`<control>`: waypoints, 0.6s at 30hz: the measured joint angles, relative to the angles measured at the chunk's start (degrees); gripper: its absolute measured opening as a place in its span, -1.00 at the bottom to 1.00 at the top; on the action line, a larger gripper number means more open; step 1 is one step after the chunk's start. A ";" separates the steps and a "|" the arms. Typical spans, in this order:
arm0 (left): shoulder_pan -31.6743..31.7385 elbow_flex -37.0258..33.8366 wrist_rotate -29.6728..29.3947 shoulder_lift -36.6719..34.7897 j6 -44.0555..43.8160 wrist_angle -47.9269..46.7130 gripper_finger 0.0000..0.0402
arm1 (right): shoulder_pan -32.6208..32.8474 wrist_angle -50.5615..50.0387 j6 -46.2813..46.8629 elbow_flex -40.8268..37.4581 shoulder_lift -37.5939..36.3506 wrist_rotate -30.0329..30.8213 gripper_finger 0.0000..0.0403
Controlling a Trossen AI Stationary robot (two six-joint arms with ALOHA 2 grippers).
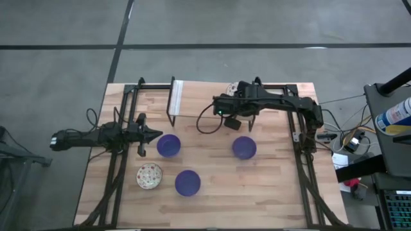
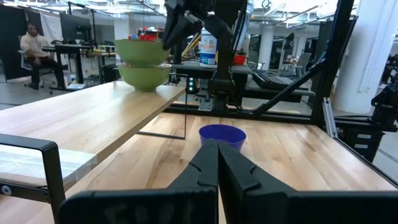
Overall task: Pick & Place Mini bowls
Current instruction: Stack the right white patterned bowl on top of the white patterned bowl on the shelf
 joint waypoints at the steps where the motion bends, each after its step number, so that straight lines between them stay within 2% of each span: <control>1: 0.00 0.00 0.02 0.00 0.00 0.00 -1.00 | 0.00 0.02 0.21 -0.19 0.00 0.00 -0.96; 18: 0.00 0.00 0.01 0.00 0.00 0.00 -1.00 | -0.24 -0.02 1.43 -2.78 -0.07 -0.79 -0.96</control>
